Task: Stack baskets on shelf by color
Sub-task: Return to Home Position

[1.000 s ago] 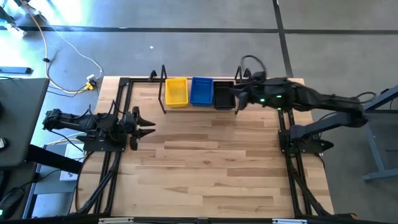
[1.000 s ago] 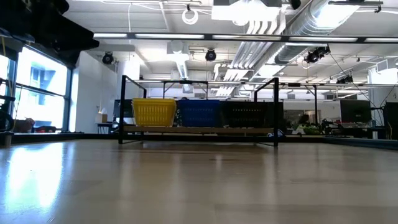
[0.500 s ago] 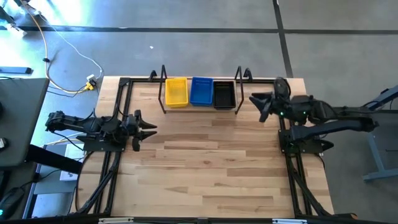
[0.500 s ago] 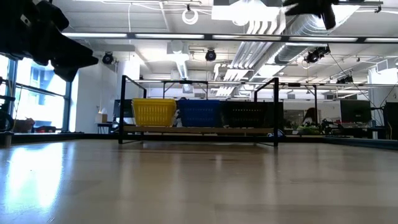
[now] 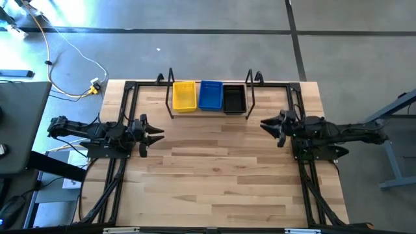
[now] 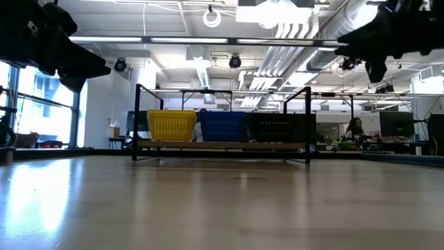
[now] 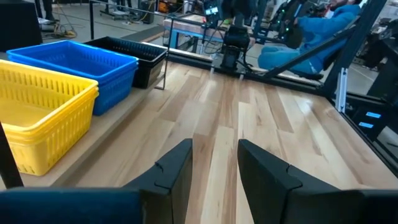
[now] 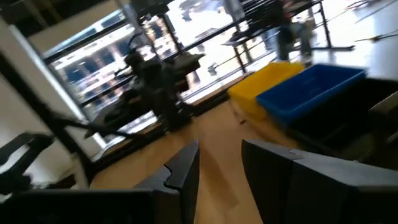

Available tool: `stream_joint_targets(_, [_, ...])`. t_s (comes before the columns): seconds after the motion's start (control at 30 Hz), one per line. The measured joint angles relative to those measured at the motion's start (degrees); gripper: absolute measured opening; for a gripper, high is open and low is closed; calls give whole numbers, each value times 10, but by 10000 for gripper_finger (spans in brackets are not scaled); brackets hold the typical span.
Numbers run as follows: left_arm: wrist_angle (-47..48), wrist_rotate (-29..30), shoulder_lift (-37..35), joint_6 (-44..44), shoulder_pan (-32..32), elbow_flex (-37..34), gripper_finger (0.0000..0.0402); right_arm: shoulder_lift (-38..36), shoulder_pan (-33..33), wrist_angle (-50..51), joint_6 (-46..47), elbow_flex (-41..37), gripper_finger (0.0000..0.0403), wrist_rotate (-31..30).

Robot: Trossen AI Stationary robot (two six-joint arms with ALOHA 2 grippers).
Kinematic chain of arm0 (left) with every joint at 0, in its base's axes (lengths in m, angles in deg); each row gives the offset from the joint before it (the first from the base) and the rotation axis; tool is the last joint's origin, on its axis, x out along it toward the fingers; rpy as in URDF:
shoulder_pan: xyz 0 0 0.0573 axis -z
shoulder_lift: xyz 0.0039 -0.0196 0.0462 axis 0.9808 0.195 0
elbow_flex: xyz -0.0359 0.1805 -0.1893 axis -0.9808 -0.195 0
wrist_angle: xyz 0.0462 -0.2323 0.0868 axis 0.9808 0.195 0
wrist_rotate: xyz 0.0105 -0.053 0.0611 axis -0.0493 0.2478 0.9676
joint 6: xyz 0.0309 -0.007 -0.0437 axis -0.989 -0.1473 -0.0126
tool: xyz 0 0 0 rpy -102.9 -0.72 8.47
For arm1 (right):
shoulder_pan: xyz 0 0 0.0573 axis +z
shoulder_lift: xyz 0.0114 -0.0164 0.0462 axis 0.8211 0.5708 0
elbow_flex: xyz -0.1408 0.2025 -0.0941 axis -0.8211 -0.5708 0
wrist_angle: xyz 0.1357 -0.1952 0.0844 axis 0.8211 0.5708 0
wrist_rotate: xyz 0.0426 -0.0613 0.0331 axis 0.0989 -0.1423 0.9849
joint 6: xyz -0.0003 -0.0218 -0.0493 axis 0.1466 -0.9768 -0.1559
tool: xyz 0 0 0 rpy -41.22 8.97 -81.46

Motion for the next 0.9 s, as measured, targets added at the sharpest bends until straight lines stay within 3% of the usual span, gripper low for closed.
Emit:
stream_joint_targets(0.1, [0, 0, 0, 0, 0, 0, 117, -27, 0, -1, 0, -34, 105, 27])
stream_joint_targets(0.5, [0, 0, 0, 0, 0, 0, 117, -90, 0, -14, 2, -118, 105, 36])
stream_joint_targets(0.9, [0, 0, 0, 0, 0, 0, 117, -90, 0, -8, 30, -118, 105, 37])
